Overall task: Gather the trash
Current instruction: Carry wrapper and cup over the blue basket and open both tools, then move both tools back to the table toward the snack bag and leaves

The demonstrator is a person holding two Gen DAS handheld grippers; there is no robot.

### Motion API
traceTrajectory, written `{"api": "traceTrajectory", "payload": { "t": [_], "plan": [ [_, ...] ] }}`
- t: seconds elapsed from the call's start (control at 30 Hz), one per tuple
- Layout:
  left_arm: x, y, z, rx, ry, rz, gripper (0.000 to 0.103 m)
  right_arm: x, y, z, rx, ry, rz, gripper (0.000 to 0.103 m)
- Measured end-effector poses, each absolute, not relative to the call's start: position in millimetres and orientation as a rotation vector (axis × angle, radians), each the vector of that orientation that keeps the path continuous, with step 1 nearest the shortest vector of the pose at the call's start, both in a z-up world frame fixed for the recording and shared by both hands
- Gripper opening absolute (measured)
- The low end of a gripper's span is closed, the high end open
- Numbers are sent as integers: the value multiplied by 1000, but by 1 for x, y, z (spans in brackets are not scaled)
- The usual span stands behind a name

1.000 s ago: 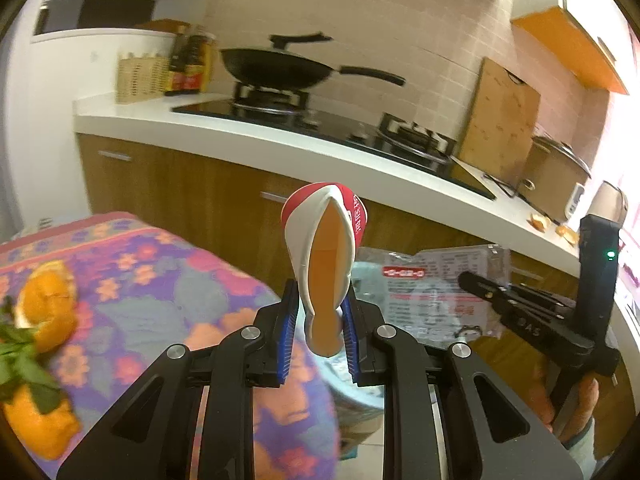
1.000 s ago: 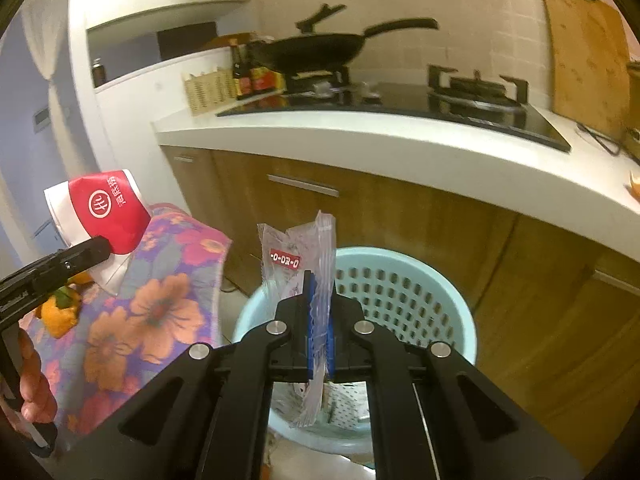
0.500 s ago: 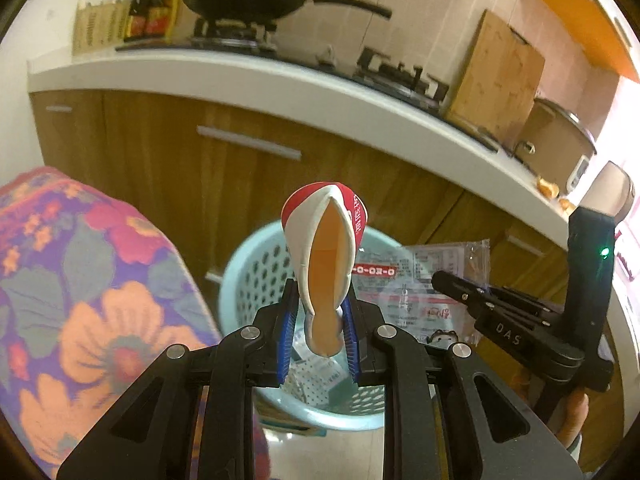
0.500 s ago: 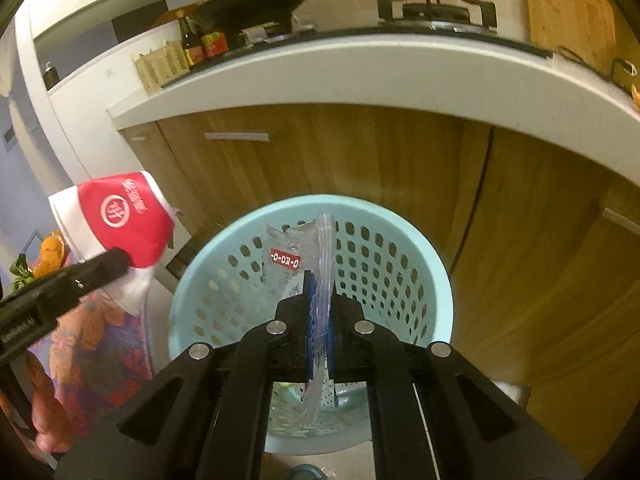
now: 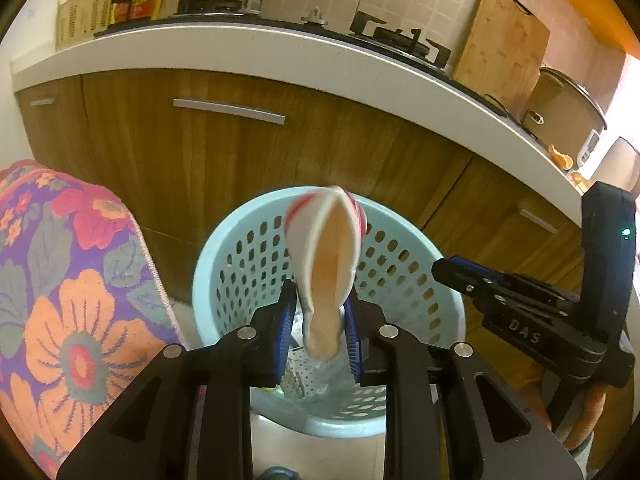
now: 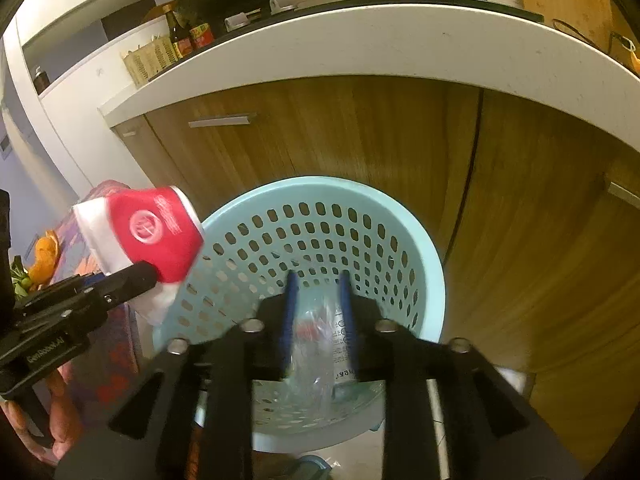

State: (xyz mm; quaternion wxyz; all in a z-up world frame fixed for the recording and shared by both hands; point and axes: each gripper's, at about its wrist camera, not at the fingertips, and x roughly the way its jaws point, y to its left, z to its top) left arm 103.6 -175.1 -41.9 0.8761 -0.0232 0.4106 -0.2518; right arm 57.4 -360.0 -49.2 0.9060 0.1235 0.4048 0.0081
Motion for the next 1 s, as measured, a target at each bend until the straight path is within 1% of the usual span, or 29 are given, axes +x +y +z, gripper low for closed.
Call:
{"api": "traceTrajectory", "payload": {
  "t": [0.03,0.07,0.1,0.23,0.6,0.83,0.9,1.0],
  "plan": [
    [104,-175,-42,-48,860,-527,28,56,-360,-48,252,830,14,32],
    [104,-176,-42,-48,859,-526,33,55,-360,-47,251,827,13,33],
    [103,-175,-41,-47,854,-523,34,54,-360,-46,250,823,13,35],
    [100,-173,-37,-50,843,-529,35,52,-357,-39,244,808,12,38],
    [78,-154,-9,-62,765,-519,37,40,-339,-13,213,759,33,38],
    [54,-116,20,-84,697,-477,37,36,-299,13,172,708,115,38],
    [46,-98,29,-97,675,-452,39,36,-283,20,158,695,147,38],
    [32,-65,41,-112,641,-396,48,36,-252,31,128,677,203,38]
  ]
}}
